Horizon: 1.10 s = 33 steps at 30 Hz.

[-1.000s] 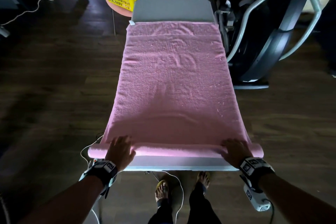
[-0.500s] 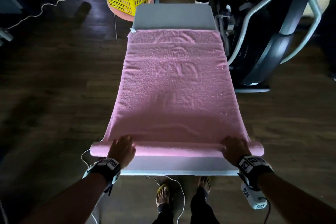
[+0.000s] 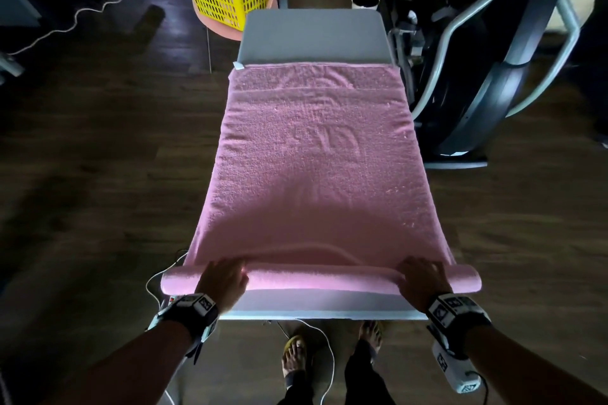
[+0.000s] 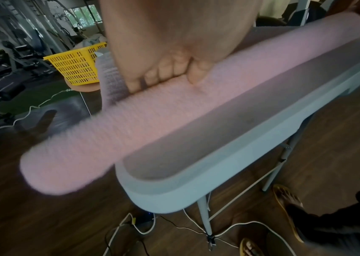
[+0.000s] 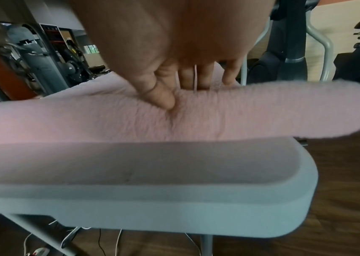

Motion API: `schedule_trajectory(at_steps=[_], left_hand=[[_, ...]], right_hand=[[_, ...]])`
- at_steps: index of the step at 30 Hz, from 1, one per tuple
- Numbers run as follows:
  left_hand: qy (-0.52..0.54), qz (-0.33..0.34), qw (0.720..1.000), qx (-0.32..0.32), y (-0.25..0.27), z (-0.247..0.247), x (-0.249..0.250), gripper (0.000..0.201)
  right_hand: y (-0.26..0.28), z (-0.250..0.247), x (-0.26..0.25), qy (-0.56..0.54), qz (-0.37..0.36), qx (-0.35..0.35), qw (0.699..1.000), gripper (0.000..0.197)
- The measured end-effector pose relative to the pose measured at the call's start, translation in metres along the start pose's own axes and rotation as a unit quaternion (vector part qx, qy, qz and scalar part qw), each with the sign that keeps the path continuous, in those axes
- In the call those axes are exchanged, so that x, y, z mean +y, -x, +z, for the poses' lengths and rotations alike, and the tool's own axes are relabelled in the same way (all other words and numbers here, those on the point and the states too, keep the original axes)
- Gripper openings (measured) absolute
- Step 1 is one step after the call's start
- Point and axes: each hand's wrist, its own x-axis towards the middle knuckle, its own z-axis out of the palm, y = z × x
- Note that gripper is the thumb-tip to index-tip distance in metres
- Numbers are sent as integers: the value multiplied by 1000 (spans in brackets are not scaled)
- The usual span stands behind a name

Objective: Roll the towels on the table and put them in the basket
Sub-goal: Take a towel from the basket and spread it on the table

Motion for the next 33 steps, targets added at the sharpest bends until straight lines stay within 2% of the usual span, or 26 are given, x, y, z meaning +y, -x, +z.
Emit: schedule_trajectory(at_steps=[1, 2, 3, 5, 7, 8, 9, 12, 13, 14, 17, 19, 20, 21, 22, 23, 25, 29, 33], left_hand=[[10, -14, 1000, 14, 0, 3, -2, 34], [11, -29, 999, 29, 1, 9, -3, 38], [6, -37, 999, 18, 6, 13, -2, 42], [2, -1, 1000, 19, 16, 24, 0, 50], [25, 24, 999, 4, 26, 31, 2, 66], [43, 21, 999, -3, 29, 33, 1, 67], [54, 13, 998, -8, 30, 27, 3, 60], [22, 29, 999, 36, 24, 22, 4, 25], [7, 27, 999, 45, 21, 20, 4, 19], [-4, 22, 998, 58, 17, 21, 3, 24], [12, -20, 998, 63, 9, 25, 2, 40], [39, -1, 999, 38, 15, 28, 0, 51], [50, 14, 998, 31, 19, 32, -2, 53], [63, 17, 998, 17, 23, 29, -2, 44], [66, 21, 997, 17, 28, 27, -2, 31], [79, 20, 997, 10, 32, 25, -2, 27], [95, 6, 995, -19, 39, 20, 5, 36], [82, 14, 996, -19, 36, 19, 6, 21], [82, -31, 995, -49, 9, 16, -1, 15]], right_hand=[[0, 1, -2, -24, 5, 33, 999, 37], [2, 4, -4, -53, 11, 45, 997, 40], [5, 6, -6, -78, 16, 36, 996, 43], [16, 15, -6, -90, 12, -1, 996, 56], [24, 23, -2, -83, -18, -3, 996, 74], [27, 26, -1, -81, -28, 1, 996, 77], [29, 28, 0, -81, -19, 6, 996, 72], [22, 22, 0, -79, -15, 2, 997, 43], [18, 17, -1, -68, -13, 17, 997, 34], [13, 13, -3, -70, -7, 35, 997, 29], [8, 6, -3, -105, 9, 79, 991, 33], [12, 13, 1, -96, 8, 70, 993, 42], [16, 18, 2, -89, -2, 60, 994, 53], [22, 24, 4, -85, -11, 42, 995, 61], [27, 32, 6, -83, -13, 34, 996, 61], [34, 35, 6, -82, -10, 29, 996, 57], [43, 40, 6, -79, -18, 24, 996, 48], [37, 40, 10, -61, -34, 22, 997, 52], [4, 13, 9, -22, -27, -45, 998, 38]])
